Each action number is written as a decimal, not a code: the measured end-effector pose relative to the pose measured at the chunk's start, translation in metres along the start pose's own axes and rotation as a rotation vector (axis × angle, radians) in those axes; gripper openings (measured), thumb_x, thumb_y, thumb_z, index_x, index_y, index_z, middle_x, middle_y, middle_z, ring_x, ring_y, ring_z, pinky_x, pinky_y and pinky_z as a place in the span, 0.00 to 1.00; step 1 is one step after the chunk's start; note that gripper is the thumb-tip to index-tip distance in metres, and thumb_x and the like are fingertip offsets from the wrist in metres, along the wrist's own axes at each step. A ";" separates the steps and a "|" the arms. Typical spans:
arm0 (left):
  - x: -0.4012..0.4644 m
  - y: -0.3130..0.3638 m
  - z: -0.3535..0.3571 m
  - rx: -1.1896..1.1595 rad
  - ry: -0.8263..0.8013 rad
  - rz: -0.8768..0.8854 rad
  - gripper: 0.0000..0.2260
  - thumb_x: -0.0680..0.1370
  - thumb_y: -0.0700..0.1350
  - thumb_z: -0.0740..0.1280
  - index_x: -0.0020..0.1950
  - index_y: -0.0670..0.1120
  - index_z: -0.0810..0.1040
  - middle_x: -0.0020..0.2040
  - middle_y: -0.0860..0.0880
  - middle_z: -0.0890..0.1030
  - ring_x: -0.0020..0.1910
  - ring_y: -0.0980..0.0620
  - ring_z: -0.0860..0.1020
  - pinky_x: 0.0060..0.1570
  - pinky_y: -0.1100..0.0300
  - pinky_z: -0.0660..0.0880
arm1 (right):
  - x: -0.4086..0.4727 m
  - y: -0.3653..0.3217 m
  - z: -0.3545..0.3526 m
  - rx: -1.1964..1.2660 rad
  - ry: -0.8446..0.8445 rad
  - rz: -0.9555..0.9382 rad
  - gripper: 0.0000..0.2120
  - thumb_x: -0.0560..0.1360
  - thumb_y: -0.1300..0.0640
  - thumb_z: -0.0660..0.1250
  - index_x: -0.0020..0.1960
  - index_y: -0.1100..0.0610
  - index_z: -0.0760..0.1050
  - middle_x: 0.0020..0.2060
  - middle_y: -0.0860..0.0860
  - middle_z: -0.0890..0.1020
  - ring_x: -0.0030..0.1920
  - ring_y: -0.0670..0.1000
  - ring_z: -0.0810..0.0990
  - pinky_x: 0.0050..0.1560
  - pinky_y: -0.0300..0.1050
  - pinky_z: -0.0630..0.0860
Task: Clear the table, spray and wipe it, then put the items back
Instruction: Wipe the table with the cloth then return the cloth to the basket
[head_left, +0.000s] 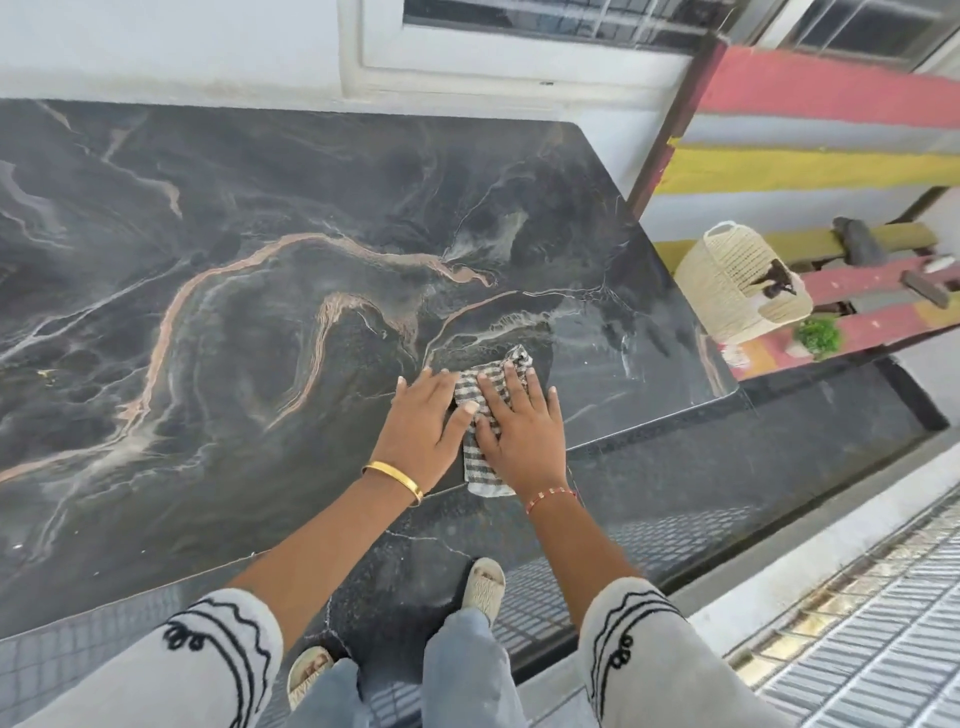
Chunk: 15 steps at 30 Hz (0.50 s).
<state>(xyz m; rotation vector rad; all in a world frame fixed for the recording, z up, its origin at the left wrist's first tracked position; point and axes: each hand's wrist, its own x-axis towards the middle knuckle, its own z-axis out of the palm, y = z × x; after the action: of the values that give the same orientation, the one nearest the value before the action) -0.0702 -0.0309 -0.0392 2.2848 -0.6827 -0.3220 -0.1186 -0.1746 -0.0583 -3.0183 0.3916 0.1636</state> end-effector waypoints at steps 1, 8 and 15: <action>0.007 0.005 0.003 -0.006 -0.004 0.000 0.37 0.71 0.63 0.39 0.72 0.43 0.62 0.72 0.44 0.66 0.75 0.46 0.56 0.74 0.52 0.43 | 0.003 0.002 0.000 0.019 0.009 -0.011 0.28 0.75 0.42 0.45 0.73 0.46 0.62 0.74 0.53 0.63 0.75 0.59 0.57 0.73 0.62 0.53; 0.072 0.041 0.032 -0.038 0.040 -0.027 0.32 0.74 0.59 0.43 0.71 0.42 0.63 0.72 0.44 0.67 0.75 0.46 0.56 0.74 0.51 0.42 | 0.030 0.024 0.000 0.044 -0.044 -0.119 0.28 0.77 0.45 0.51 0.75 0.51 0.57 0.76 0.51 0.57 0.77 0.58 0.50 0.74 0.63 0.51; 0.129 0.062 0.050 -0.015 0.156 -0.084 0.36 0.72 0.61 0.40 0.71 0.41 0.63 0.72 0.43 0.66 0.75 0.43 0.56 0.74 0.47 0.45 | 0.118 0.090 -0.021 -0.082 -0.017 -0.127 0.27 0.79 0.44 0.47 0.76 0.49 0.51 0.77 0.54 0.53 0.77 0.58 0.48 0.74 0.63 0.41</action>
<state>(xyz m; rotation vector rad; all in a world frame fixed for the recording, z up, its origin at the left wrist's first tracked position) -0.0074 -0.1691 -0.0349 2.2995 -0.5050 -0.1852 -0.0266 -0.2932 -0.0584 -3.1083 0.1961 0.1996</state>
